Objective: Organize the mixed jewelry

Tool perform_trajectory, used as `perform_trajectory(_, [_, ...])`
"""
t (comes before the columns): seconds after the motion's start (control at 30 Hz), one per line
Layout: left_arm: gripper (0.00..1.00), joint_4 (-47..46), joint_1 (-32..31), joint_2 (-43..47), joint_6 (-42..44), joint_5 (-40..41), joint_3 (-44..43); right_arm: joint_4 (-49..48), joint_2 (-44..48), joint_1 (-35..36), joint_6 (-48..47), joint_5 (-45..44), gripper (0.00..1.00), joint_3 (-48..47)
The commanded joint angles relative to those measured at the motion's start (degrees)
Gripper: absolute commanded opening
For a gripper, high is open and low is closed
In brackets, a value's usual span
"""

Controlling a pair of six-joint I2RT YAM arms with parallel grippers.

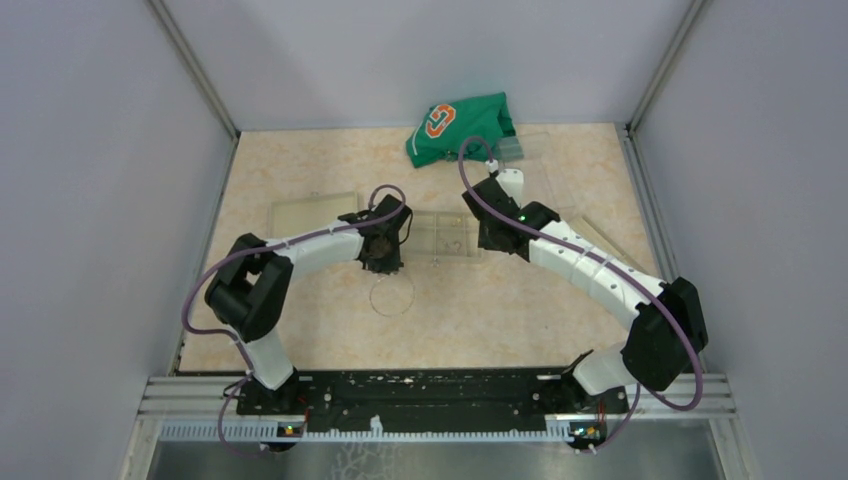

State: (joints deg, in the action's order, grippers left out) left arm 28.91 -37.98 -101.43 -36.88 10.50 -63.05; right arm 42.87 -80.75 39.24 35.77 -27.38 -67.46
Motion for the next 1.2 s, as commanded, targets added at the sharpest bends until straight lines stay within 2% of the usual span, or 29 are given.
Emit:
perform_trajectory(0.0, [0.09, 1.5, -0.6, 0.7, -1.7, 0.8, -1.9, -1.3, 1.5, -0.3, 0.0, -1.2, 0.28, -0.5])
perform_trajectory(0.07, [0.01, 2.7, -0.6, 1.9, -1.6, 1.4, -2.4, -1.3, 1.6, -0.3, 0.1, -1.2, 0.28, -0.5])
perform_trajectory(0.1, [0.00, 3.4, -0.6, 2.5, -1.5, 1.9, -2.7, -1.3, 1.6, -0.3, 0.1, -1.2, 0.28, -0.6])
perform_trajectory(0.47, [0.00, 12.5, 0.7, 11.7, 1.9, 7.4, -5.7, -2.2, 1.1, -0.3, -0.2, -0.8, 0.28, -0.7])
perform_trajectory(0.67, [0.00, 15.6, 6.1, 14.9, 4.0, 5.6, -9.8, -2.6, 0.5, -0.4, -0.4, -0.6, 0.27, -1.0])
perform_trajectory(0.87, [0.00, 19.2, 14.6, 13.9, 7.0, 4.2, -16.7, -2.8, -0.2, -0.4, -0.9, -0.4, 0.27, -1.7])
perform_trajectory(1.03, [0.00, 18.7, 16.6, 12.7, 9.8, 2.5, -18.6, -2.7, -0.8, -0.4, -1.0, -0.4, 0.27, -2.0])
perform_trajectory(1.1, [0.08, 18.5, 16.0, 12.9, 8.9, -2.1, -16.1, -2.5, -0.8, -0.3, -0.8, -0.5, 0.27, -1.9])
perform_trajectory(1.17, [0.19, 16.7, 13.6, 14.1, 8.4, -3.1, -11.8, -2.3, -0.7, -0.3, -0.6, -0.4, 0.27, -1.5])
